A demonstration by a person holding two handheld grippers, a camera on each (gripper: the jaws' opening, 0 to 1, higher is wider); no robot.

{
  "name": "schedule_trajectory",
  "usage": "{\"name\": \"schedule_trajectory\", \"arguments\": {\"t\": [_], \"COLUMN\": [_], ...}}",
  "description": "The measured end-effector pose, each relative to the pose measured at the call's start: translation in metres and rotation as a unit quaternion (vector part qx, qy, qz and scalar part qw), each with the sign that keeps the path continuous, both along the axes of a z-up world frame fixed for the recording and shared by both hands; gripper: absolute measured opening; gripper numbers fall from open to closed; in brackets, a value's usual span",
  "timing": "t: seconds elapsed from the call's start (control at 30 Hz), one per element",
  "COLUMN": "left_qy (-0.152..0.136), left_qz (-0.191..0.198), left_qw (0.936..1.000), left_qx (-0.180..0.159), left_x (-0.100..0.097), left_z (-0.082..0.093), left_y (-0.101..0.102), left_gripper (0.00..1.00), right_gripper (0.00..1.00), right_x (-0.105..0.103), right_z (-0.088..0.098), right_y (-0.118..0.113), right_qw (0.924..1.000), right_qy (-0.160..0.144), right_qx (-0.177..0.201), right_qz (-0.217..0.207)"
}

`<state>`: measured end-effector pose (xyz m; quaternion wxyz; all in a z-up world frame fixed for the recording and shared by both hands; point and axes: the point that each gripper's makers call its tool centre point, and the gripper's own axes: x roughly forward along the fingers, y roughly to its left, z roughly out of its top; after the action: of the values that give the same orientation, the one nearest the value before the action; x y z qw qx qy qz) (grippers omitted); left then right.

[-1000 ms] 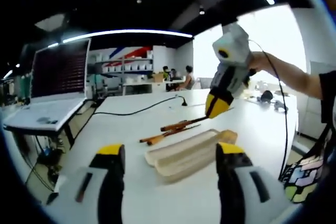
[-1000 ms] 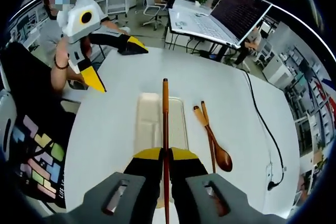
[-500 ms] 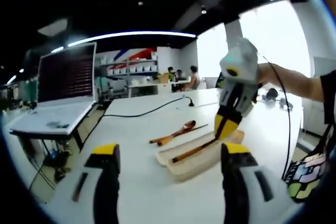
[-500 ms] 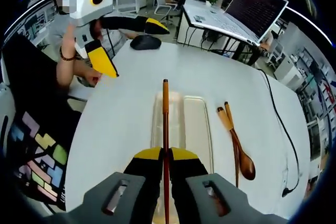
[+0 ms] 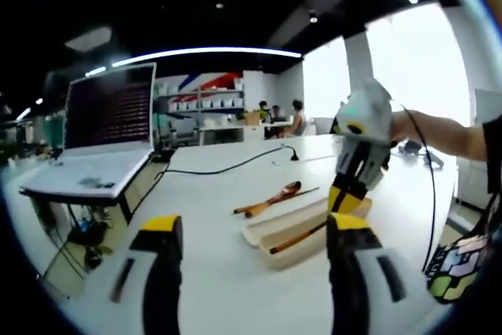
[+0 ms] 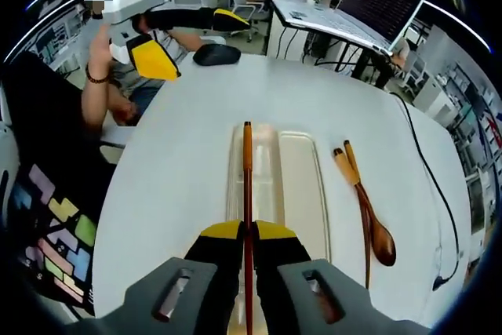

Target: Arrange the utensils inside the cutlery case until each visible utensil rests in its matching compartment.

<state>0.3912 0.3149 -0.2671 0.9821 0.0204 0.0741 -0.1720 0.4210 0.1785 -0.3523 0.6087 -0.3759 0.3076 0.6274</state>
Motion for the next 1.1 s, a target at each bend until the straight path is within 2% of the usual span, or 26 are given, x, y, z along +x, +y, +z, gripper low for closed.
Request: {"name": "schedule_trajectory", "arguments": {"t": [0.17, 0.33, 0.43, 0.77, 1.1], "left_qy": [0.0, 0.001, 0.003, 0.006, 0.01], "left_qz": [-0.004, -0.006, -0.006, -0.011, -0.016], "left_qw": [1.0, 1.0, 1.0, 0.9999, 0.9998], "left_qx": [-0.005, -0.006, -0.007, -0.005, -0.002], "left_x": [0.0, 0.0, 0.0, 0.001, 0.001], "left_z": [0.001, 0.0, -0.001, -0.002, -0.005], "left_y": [-0.003, -0.004, -0.004, -0.01, -0.015], "left_gripper": [0.77, 0.77, 0.77, 0.77, 0.77], "right_gripper": [0.03, 0.03, 0.03, 0.03, 0.03], "right_x": [0.001, 0.004, 0.008, 0.017, 0.007], "right_z": [-0.005, -0.006, -0.006, -0.003, -0.008], "right_y": [-0.001, -0.001, 0.0, 0.001, 0.002], "right_qw": [0.9998, 0.9998, 0.9998, 0.9998, 0.9997], "right_qy": [-0.005, -0.001, 0.012, 0.017, 0.017], "right_qx": [-0.019, -0.019, -0.014, -0.014, -0.018], "right_qz": [0.005, -0.002, -0.004, 0.001, -0.004]}}
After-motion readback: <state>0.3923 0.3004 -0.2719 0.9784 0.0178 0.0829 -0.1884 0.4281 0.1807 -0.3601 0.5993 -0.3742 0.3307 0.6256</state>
